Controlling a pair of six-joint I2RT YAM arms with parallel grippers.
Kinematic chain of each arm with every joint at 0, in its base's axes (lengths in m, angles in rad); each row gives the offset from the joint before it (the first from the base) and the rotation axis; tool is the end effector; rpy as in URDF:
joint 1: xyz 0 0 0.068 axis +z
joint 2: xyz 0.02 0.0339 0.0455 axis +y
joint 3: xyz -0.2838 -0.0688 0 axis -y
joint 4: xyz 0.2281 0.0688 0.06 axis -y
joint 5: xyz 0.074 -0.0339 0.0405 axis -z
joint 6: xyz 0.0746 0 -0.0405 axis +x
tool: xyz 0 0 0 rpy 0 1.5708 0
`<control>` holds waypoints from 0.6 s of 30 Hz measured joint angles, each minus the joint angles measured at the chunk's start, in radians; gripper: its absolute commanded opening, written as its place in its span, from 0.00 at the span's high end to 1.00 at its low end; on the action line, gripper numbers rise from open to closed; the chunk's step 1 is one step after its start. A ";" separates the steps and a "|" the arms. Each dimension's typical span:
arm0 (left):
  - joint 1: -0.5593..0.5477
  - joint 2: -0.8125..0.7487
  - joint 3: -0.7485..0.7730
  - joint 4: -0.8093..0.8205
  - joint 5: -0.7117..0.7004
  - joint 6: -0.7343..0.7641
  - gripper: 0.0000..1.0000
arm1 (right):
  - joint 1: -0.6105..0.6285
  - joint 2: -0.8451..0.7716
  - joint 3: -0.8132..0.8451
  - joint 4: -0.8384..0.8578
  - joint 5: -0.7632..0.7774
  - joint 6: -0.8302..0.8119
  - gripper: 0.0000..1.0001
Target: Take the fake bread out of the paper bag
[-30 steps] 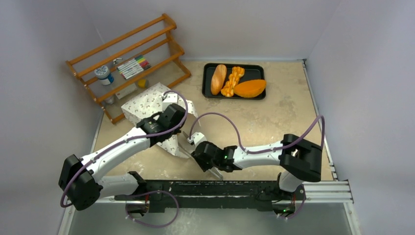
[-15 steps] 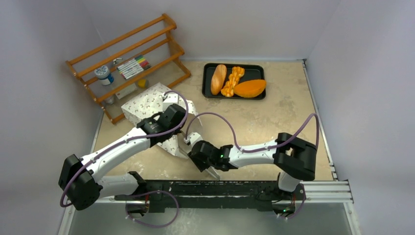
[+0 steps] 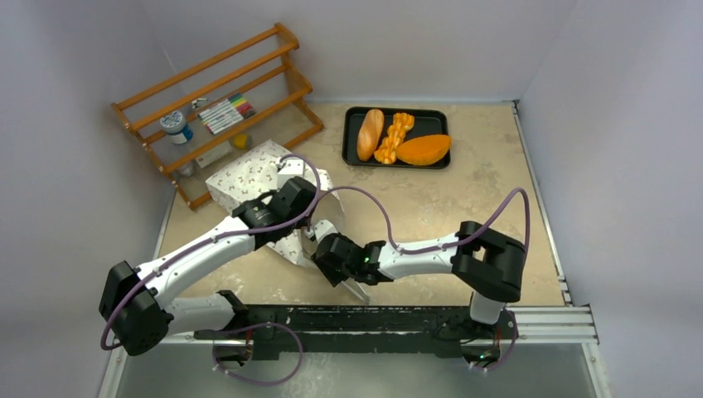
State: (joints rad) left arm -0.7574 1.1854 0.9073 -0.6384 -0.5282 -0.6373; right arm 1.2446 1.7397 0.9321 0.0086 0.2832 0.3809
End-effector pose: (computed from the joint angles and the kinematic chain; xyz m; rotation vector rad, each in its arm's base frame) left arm 0.1954 -0.1330 0.2617 -0.0732 2.3248 -0.0246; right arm 0.1384 0.3441 0.1655 -0.8690 2.2141 0.4678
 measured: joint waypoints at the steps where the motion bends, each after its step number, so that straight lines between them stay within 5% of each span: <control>1: -0.002 0.000 0.001 0.000 0.000 -0.002 1.00 | -0.002 0.007 0.007 -0.001 0.005 -0.001 0.44; 18: -0.002 0.000 0.002 -0.007 -0.037 -0.008 1.00 | -0.014 0.051 0.058 -0.003 0.014 -0.018 0.44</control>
State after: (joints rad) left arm -0.7597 1.1851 0.9089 -0.6453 -0.5652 -0.6449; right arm 1.2301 1.7908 0.9901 0.0051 0.2977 0.3626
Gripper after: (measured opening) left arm 0.005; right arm 0.562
